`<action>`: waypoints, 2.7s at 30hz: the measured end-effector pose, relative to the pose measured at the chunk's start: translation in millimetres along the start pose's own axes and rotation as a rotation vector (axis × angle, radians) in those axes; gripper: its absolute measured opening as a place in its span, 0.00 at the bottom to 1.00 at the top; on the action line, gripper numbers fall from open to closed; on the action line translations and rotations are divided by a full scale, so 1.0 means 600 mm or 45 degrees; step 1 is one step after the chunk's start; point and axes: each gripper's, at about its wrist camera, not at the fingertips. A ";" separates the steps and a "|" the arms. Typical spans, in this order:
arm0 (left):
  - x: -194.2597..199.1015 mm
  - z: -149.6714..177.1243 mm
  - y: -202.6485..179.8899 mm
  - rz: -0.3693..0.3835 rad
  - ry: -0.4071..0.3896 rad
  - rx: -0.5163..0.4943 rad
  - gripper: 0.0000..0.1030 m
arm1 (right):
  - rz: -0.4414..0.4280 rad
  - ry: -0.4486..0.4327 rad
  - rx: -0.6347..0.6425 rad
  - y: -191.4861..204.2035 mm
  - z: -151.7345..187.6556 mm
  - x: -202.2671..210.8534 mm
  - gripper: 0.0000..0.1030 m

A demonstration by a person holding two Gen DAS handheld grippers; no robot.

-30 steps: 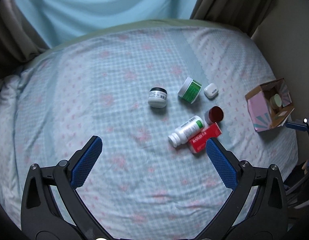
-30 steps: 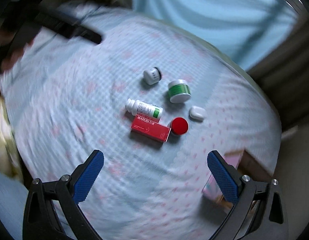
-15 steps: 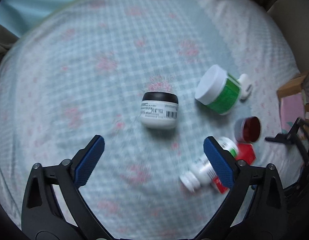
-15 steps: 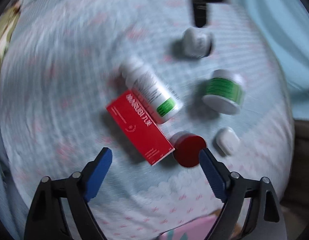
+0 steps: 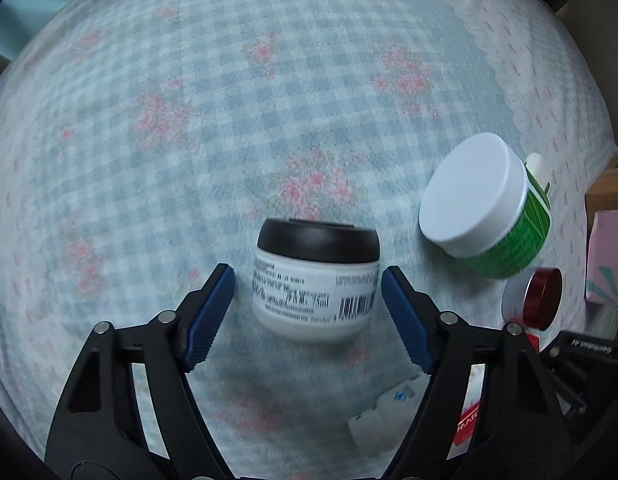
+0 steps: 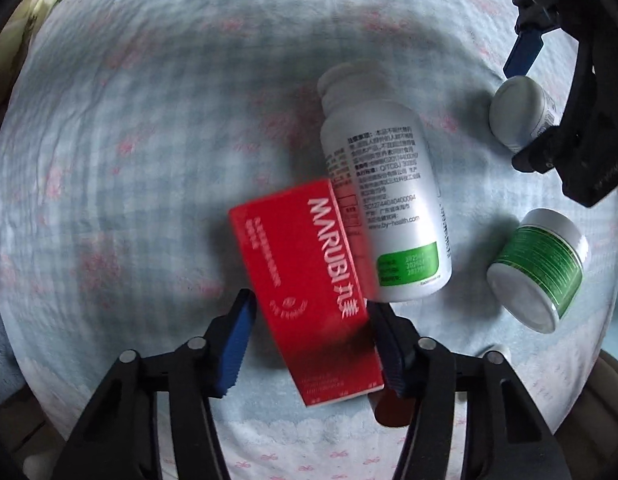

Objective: Organize rigid objects
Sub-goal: 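Grasp the black-lidded white jar with left tool while right tool grasps the red MARUBI box, then carry the jar with left tool while right tool carries the red box to the box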

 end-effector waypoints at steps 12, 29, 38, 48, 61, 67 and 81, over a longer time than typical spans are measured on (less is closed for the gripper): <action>-0.019 -0.015 -0.012 0.023 -0.001 -0.001 0.53 | 0.054 0.061 0.013 -0.001 -0.055 -0.014 0.42; 0.059 0.092 0.011 0.017 -0.091 0.115 0.53 | 0.158 0.064 -0.172 0.092 -0.052 0.016 0.41; 0.195 0.159 0.016 0.040 -0.208 0.165 0.53 | 0.132 -0.015 -0.540 0.094 -0.019 0.137 0.41; 0.371 0.254 -0.046 0.078 -0.384 0.163 0.53 | -0.004 -0.189 -1.131 0.075 0.081 0.292 0.41; 0.498 0.327 -0.180 0.103 -0.496 0.094 0.53 | -0.124 -0.482 -1.579 0.101 0.265 0.426 0.41; 0.518 0.326 -0.282 0.073 -0.551 0.113 0.53 | -0.123 -0.551 -1.583 0.097 0.378 0.448 0.41; 0.437 0.266 -0.586 0.130 -0.490 0.247 0.53 | -0.190 -0.542 -1.593 0.047 0.723 0.379 0.41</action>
Point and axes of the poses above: each gripper's, at about its wrist camera, not at the fingertips, and x roughly against the way its jaws point, y to its left, z to its underside, and after that the axes turned 1 degree about -z, right-handed
